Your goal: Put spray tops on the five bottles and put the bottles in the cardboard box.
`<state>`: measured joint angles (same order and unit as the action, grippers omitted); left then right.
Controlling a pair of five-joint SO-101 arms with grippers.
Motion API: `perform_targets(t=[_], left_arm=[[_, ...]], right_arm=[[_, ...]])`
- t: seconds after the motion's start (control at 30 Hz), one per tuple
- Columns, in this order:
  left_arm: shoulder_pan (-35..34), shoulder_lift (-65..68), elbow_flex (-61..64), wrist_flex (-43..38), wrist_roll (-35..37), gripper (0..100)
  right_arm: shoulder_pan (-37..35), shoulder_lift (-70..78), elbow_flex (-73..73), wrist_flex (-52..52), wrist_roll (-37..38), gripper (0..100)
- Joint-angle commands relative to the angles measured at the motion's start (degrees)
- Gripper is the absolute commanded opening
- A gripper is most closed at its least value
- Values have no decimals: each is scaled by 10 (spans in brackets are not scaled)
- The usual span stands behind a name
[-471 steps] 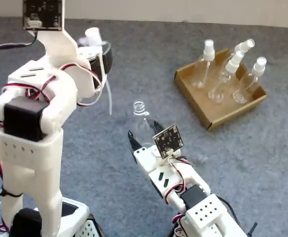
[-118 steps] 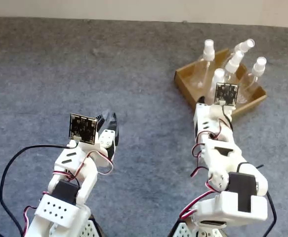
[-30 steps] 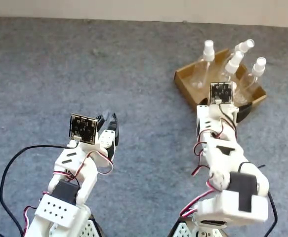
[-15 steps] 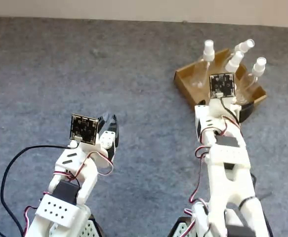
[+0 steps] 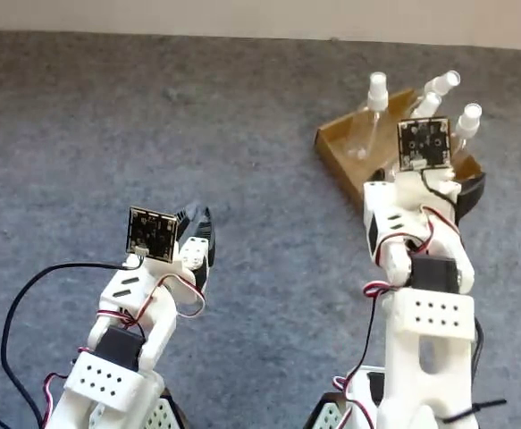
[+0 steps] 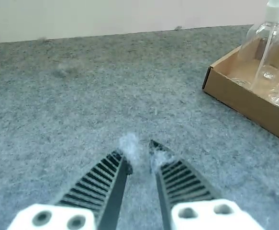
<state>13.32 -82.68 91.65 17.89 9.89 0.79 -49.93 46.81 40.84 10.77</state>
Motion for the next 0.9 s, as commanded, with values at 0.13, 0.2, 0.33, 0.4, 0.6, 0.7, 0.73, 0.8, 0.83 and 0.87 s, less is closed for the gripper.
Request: perform_targets(t=[0.13, 0.2, 0.33, 0.4, 0.6, 0.7, 0.73, 0.8, 0.83, 0.87], left_arm=[[-1, -9, -7, -12, -5, 20], [-1, -9, -8, -12, -5, 7], [-2, -10, -9, -12, -5, 5], [-2, -10, -9, -12, -5, 5], [-6, -10, -29, -11, -6, 5], [-7, -10, -54, 0, -6, 5], [-11, -10, -64, 14, -8, 5], [-29, -11, -91, 56, -40, 5], [-36, -11, -108, 80, -58, 5], [-44, -11, -127, 104, -69, 5]], right_arm=[[-7, -64, -138, 155, -128, 485], [-7, -80, -170, 202, -132, 485], [-7, -120, -226, 285, -132, 485], [-7, -142, -245, 316, -132, 482], [-7, -211, -282, 349, -132, 279], [-7, -240, -284, 348, -129, 142], [-7, -248, -284, 348, -129, 103], [-7, -262, -284, 351, -128, 45], [-7, -267, -283, 352, -128, 30], [-7, -273, -283, 353, -128, 26]])
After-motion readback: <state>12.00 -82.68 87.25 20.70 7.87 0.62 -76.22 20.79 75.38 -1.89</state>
